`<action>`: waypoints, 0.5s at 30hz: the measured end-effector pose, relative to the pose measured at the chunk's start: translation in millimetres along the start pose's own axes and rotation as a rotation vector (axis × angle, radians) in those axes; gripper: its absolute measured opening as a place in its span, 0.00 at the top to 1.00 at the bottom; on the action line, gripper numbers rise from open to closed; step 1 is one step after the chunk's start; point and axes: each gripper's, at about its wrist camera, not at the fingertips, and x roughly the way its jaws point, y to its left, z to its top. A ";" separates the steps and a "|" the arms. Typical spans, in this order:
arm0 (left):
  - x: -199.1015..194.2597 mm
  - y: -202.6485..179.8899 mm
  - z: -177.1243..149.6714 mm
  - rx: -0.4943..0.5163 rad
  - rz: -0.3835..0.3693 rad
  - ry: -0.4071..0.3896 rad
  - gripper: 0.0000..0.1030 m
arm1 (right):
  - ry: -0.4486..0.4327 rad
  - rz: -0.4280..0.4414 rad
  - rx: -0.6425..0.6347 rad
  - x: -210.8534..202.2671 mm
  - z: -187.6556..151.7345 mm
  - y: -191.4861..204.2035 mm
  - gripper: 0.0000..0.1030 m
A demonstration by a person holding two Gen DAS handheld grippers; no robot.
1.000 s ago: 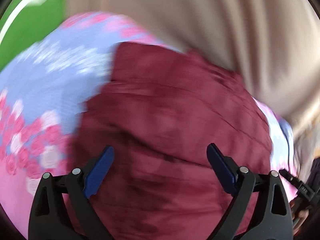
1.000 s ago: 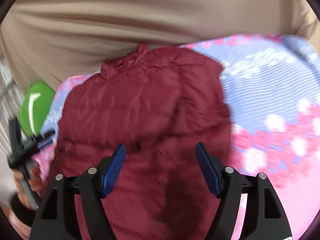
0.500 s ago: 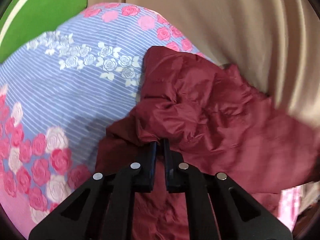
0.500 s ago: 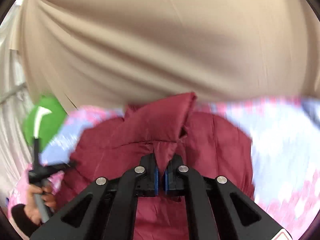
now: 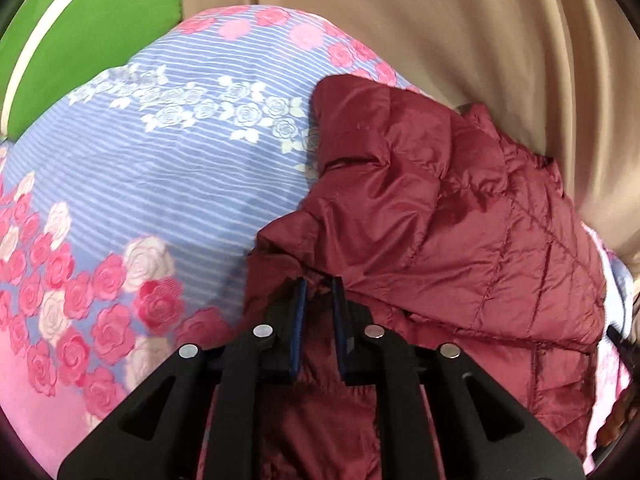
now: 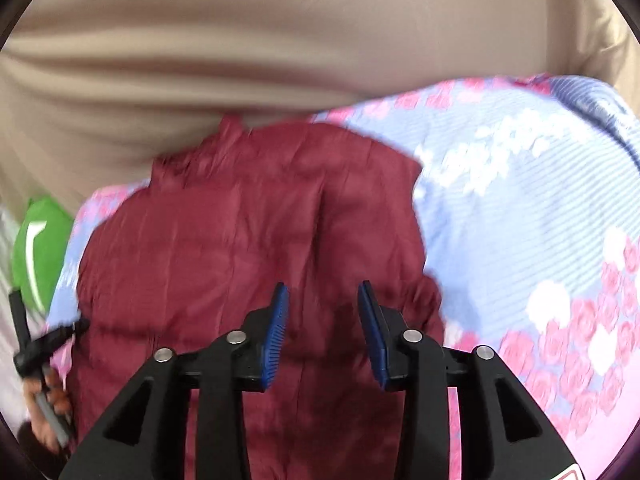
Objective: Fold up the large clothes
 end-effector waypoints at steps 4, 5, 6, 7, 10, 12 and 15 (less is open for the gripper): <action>0.9 2.5 1.5 -0.016 0.020 -0.006 0.75 | 0.048 -0.019 -0.043 21.4 -5.7 10.9 0.56; 5.4 4.1 2.3 -0.017 0.038 0.001 0.75 | 0.050 -0.022 -0.052 25.9 -4.9 14.9 0.84; 10.5 6.4 1.0 -0.016 0.068 0.014 0.80 | 0.046 -0.015 -0.060 27.2 -3.0 18.8 0.98; 12.1 8.9 -0.7 -0.017 0.077 0.020 0.84 | 0.024 0.000 -0.053 22.4 1.6 21.6 0.98; 13.5 13.5 -8.2 0.003 0.090 0.010 0.94 | -0.075 -0.031 -0.023 6.6 12.0 17.5 0.98; 12.7 13.8 -10.7 0.008 0.092 0.002 0.94 | 0.027 -0.119 -0.037 33.1 10.5 4.4 0.98; 5.4 13.2 -15.6 0.022 0.103 -0.003 0.94 | 0.078 -0.133 -0.063 38.8 1.9 -3.9 0.95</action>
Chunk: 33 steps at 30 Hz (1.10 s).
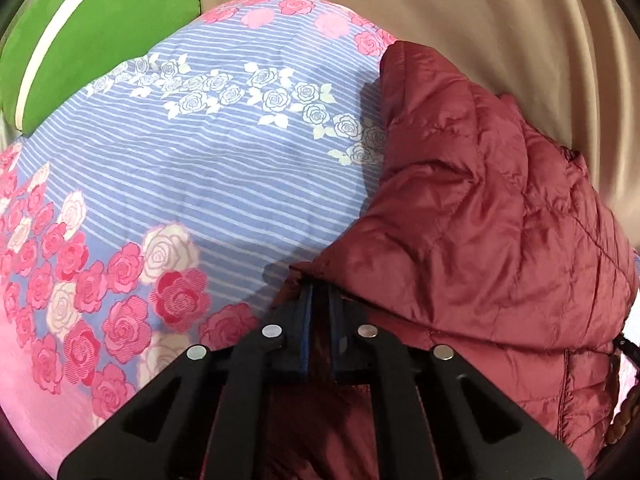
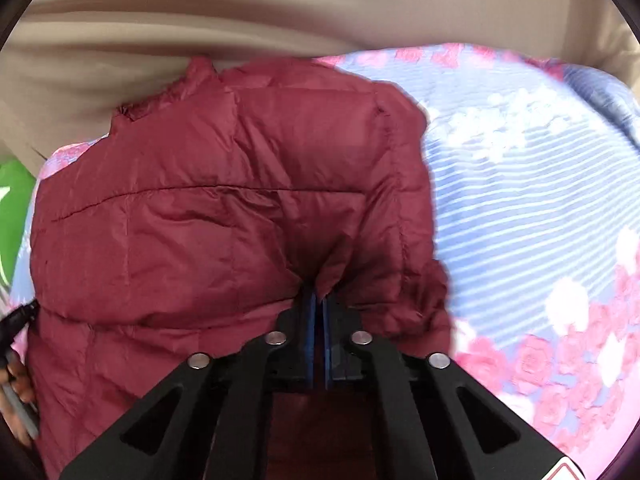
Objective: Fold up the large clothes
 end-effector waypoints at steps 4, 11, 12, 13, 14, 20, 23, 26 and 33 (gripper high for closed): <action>-29.9 5.8 3.7 0.006 -0.025 -0.069 0.93 | -0.121 -0.047 -0.009 -52.9 -1.6 1.2 0.75; -37.7 -6.7 24.9 0.008 -0.087 -0.061 0.88 | -0.086 0.224 -0.173 -64.4 17.0 115.8 0.82; -30.3 -12.9 26.8 0.013 -0.094 -0.053 0.88 | -0.055 0.281 -0.222 -55.0 21.4 148.8 0.87; -17.4 -14.7 26.8 0.012 -0.076 -0.034 0.87 | -0.041 0.303 -0.255 -48.4 22.1 169.0 0.88; -5.5 -15.2 24.2 0.007 -0.053 -0.014 0.88 | -0.018 0.333 -0.318 -36.1 24.3 206.6 0.88; 13.7 3.4 7.1 -0.086 -0.111 -0.005 0.89 | 0.022 0.376 -0.472 20.9 27.8 340.8 0.88; 14.1 11.6 5.6 -0.129 -0.137 -0.004 0.93 | 0.022 0.364 -0.485 48.7 36.3 377.3 0.89; 15.3 10.1 5.5 -0.120 -0.125 -0.005 0.93 | 0.041 0.295 -0.479 80.1 43.5 393.5 0.92; 17.3 8.4 7.6 -0.108 -0.126 -0.006 0.93 | 0.038 0.240 -0.362 116.1 62.5 390.3 0.92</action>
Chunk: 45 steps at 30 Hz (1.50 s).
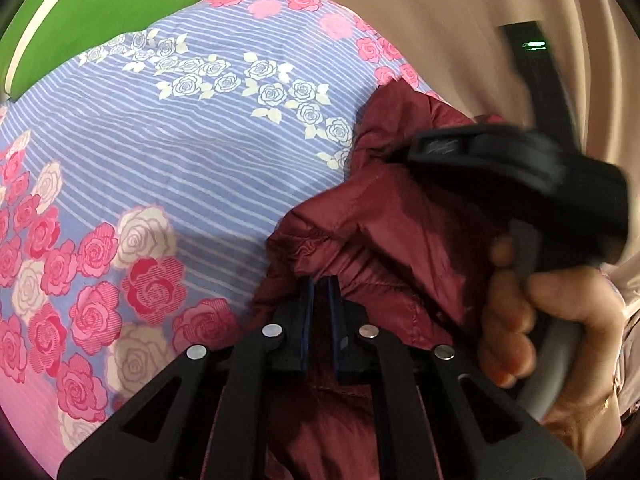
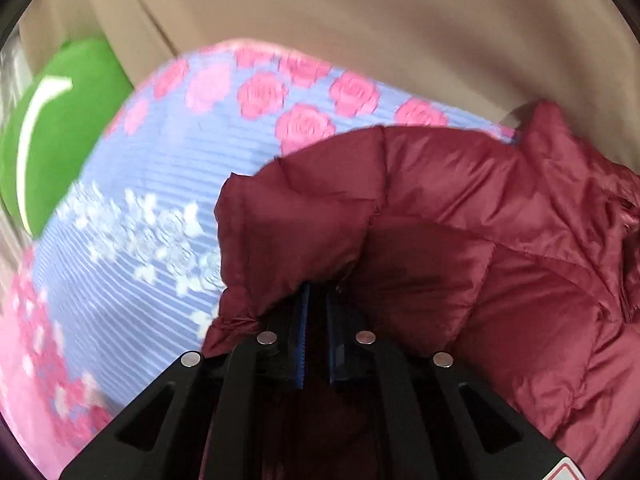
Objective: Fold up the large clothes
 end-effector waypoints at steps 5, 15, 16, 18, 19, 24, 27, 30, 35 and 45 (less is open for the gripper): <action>-9.0 8.3 -4.2 -0.023 -0.048 0.002 0.93 | -0.146 0.047 0.023 -102.3 -34.8 -45.1 0.77; -49.0 18.5 31.4 -0.059 -0.105 -0.057 0.61 | -0.157 -0.260 0.286 -249.0 -198.9 -243.3 0.42; -43.9 11.3 37.0 -0.046 -0.099 -0.051 0.58 | -0.142 -0.230 0.336 -250.4 -209.1 -258.2 0.42; -23.5 -0.5 40.7 -0.031 -0.083 0.005 0.60 | -0.120 -0.148 0.405 -240.0 -213.9 -272.9 0.42; -7.4 -3.7 39.6 -0.040 -0.041 0.042 0.66 | -0.104 -0.129 0.403 -231.5 -211.7 -273.5 0.42; -3.8 -21.9 22.5 0.007 0.044 0.014 0.99 | -0.063 -0.211 0.320 -205.8 -180.1 -264.9 0.98; -14.3 -28.6 17.4 0.023 0.056 -0.023 0.99 | -0.320 -0.206 0.239 -259.8 -144.2 -241.4 0.98; -3.1 -37.7 9.4 0.066 0.113 -0.028 0.99 | -0.375 -0.274 0.210 -258.4 -121.2 -248.4 0.98; 10.7 -46.6 -0.4 0.133 0.168 -0.041 0.99 | -0.074 -0.268 0.323 -157.2 -140.4 -303.8 0.99; 10.6 -46.0 -3.8 0.139 0.165 -0.053 0.99 | -0.276 -0.251 0.265 -242.6 -166.0 -263.2 0.84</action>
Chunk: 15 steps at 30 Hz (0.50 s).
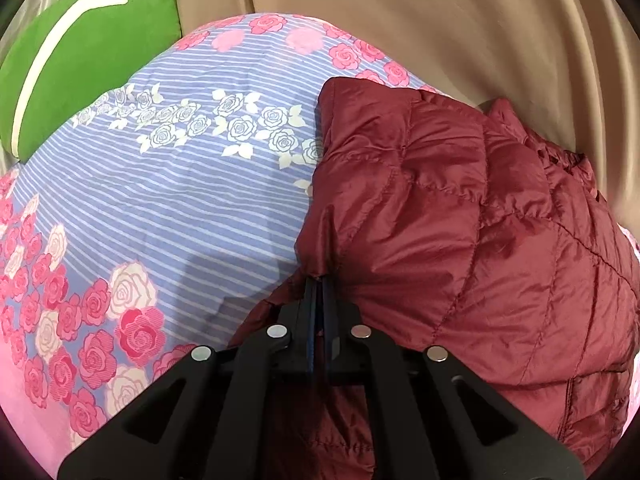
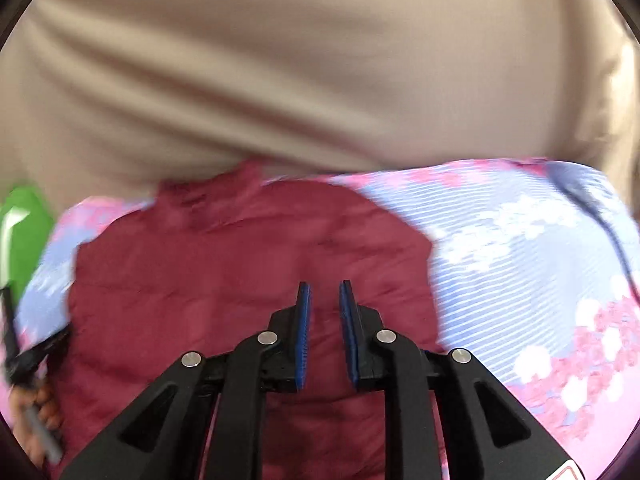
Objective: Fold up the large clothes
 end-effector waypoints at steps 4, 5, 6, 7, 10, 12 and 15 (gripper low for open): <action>-0.9 1.4 -0.2 0.003 0.003 0.000 0.98 | 0.167 -0.033 -0.159 56.9 -25.8 25.3 0.99; -0.5 1.6 0.4 0.004 0.003 0.001 0.97 | 0.174 -0.048 -0.183 69.6 -31.5 20.6 1.00; -0.5 2.0 0.3 0.007 0.004 0.003 0.96 | 0.169 -0.032 -0.180 74.0 -32.4 15.4 1.00; -0.2 1.2 0.0 0.011 0.009 0.003 0.96 | 0.174 -0.013 -0.141 73.9 -27.1 8.1 1.00; -0.2 -0.2 -0.6 0.025 0.024 0.006 0.96 | 0.168 -0.069 -0.091 56.7 -15.4 -2.9 1.00; -10.2 2.2 -6.2 0.066 0.045 0.022 0.94 | 0.162 -0.105 -0.072 33.9 -14.6 -12.9 0.96; -34.6 17.8 -24.2 0.107 0.032 0.074 0.83 | 0.143 -0.104 -0.068 -38.4 -34.4 -32.9 0.83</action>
